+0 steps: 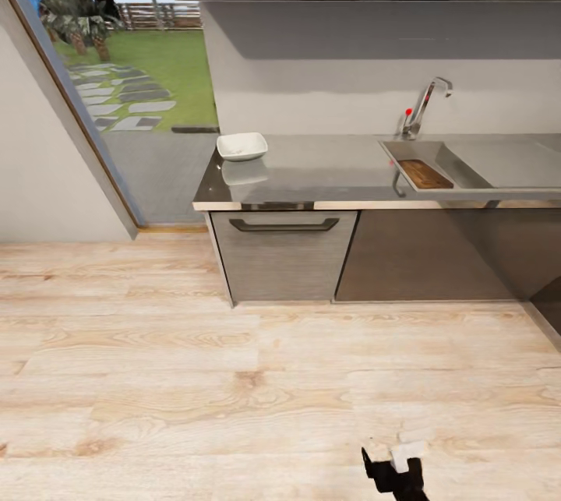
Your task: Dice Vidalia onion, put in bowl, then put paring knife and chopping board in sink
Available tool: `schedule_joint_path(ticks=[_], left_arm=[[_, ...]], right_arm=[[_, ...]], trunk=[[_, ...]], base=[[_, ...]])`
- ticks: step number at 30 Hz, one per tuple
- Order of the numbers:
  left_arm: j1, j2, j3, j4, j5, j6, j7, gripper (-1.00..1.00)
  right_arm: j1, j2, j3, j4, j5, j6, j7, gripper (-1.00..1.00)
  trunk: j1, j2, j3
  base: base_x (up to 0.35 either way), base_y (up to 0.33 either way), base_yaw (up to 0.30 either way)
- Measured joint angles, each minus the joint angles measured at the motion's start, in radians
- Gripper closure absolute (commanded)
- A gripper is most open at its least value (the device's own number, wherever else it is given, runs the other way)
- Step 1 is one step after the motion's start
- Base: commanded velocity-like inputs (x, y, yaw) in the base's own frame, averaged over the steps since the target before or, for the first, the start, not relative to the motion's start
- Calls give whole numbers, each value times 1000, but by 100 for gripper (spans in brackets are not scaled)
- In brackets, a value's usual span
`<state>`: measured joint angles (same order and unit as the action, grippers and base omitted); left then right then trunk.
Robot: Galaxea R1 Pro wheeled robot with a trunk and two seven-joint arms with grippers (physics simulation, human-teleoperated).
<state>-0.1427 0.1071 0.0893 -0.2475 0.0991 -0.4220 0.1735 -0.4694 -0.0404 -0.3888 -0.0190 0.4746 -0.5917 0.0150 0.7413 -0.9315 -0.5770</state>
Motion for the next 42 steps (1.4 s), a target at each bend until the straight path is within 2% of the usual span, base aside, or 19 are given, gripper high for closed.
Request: schedule_joint_path(ticks=[1,2,3,5,7,12,16,29,42], left_arm=[[0,-1,0,-80,0,100,-3,-100],[0,-1,0,-115,1,140,-4,-100],[0,-1,-1,-136,1,163,-5,-100],[0,-1,-3,-151,1,175,-6,-100],[0,-1,-6,-154,1,151,-6,-100],[1,1,-9,-78,0,22,-5,-100],[1,0,-10,-22,-2,-28,-4,-100],[1,-7,-12,-5,-3,-30,-4,-100],[1,-8,-12,-5,-3,-30,-4,-100]], right_arm=[[27,53,-2,-1,-5,-26,-60,-100],[37,77,-9,-4,-9,-36,-100,-100],[43,93,-9,-5,-11,-42,-142,-100],[49,108,-10,-6,-13,-47,-185,-100],[52,116,-7,-6,-12,-54,-210,-100],[55,108,-11,-8,-13,-59,-228,-100],[56,96,-11,-5,-13,-59,-230,-100],[56,96,-9,-6,-13,-56,-233,-100],[56,95,-10,-6,-13,-57,-234,-100]], trunk=[[0,0,0],[0,0,0],[0,0,0],[0,0,0],[0,0,0],[0,0,0],[0,0,0],[0,0,0],[0,0,19]], base=[[0,0,0],[0,0,0],[0,0,0],[0,0,0],[0,0,0],[0,0,0],[0,0,0],[0,0,0],[0,0,0]])
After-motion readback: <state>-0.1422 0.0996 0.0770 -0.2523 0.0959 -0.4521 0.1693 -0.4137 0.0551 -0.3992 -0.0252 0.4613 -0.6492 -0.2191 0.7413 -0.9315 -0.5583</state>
